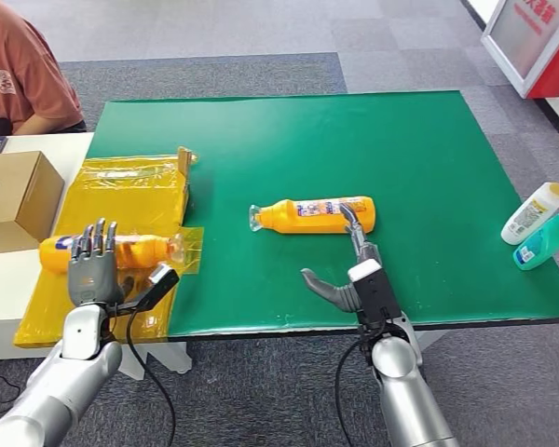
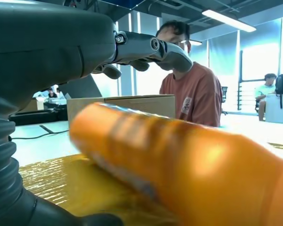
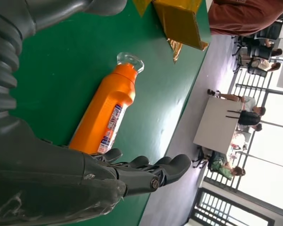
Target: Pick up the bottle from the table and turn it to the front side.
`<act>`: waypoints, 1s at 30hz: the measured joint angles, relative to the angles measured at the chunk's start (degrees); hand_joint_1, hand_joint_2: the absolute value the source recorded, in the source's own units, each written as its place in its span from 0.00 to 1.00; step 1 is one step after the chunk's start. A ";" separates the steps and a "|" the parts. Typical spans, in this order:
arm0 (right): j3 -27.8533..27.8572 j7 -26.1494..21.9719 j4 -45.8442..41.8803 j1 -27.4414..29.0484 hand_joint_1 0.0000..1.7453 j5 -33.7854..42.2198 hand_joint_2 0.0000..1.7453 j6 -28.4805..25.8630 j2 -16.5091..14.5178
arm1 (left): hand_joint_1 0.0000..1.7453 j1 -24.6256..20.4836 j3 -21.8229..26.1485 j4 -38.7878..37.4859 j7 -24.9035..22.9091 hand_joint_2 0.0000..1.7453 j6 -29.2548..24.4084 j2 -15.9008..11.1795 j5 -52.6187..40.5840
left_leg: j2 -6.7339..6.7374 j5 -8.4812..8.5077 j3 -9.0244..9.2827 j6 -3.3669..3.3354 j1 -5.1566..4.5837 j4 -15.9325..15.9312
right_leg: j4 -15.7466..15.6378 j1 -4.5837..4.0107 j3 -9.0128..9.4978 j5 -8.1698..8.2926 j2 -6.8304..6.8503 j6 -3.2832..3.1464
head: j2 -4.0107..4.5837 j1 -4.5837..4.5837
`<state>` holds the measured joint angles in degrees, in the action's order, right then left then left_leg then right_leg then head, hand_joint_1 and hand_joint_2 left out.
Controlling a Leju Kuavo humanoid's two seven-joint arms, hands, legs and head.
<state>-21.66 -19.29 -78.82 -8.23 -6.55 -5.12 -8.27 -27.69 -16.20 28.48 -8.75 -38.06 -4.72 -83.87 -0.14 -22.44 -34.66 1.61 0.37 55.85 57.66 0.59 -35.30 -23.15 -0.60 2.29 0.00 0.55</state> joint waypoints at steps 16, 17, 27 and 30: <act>0.01 0.02 -0.30 0.03 0.00 0.01 1.00 -0.56 0.27 | 0.00 -0.02 1.54 -0.07 2.61 1.00 -0.17 0.19 1.67 | 0.00 0.00 0.00 0.00 0.00 0.00 | 0.00 0.00 0.00 0.00 0.00 0.00 | 0.00 0.00; 0.02 0.02 -0.31 0.03 0.00 0.01 1.00 -0.66 0.28 | 0.00 -0.02 1.64 -0.07 2.82 1.00 -0.19 0.26 1.82 | 0.00 0.00 0.00 0.00 0.00 0.00 | 0.00 0.00 0.00 0.00 0.00 0.00 | 0.00 0.00; 0.07 0.02 -1.08 0.13 0.00 -0.01 1.00 -1.14 0.51 | 0.00 -0.01 3.16 -0.01 4.32 1.00 -0.28 0.87 3.68 | 0.00 0.00 0.00 0.00 0.00 0.00 | 0.00 0.00 0.00 0.00 0.00 0.00 | 0.00 0.00; 0.07 0.02 -1.14 0.14 0.00 -0.02 1.00 -1.19 0.57 | 0.00 0.03 3.73 0.12 5.12 1.00 -0.31 1.11 4.65 | 0.00 0.00 0.00 0.00 0.00 0.00 | 0.00 0.00 0.00 0.00 0.00 0.00 | 0.00 0.00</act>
<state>-21.59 -19.28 -79.95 -8.09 -6.57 -6.31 -7.69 -27.66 -12.47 28.60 -3.63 -38.38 -3.61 -79.23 -0.14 -22.44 -34.66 1.61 0.37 55.86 57.65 0.60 -35.30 -23.15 -0.60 2.29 0.00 0.55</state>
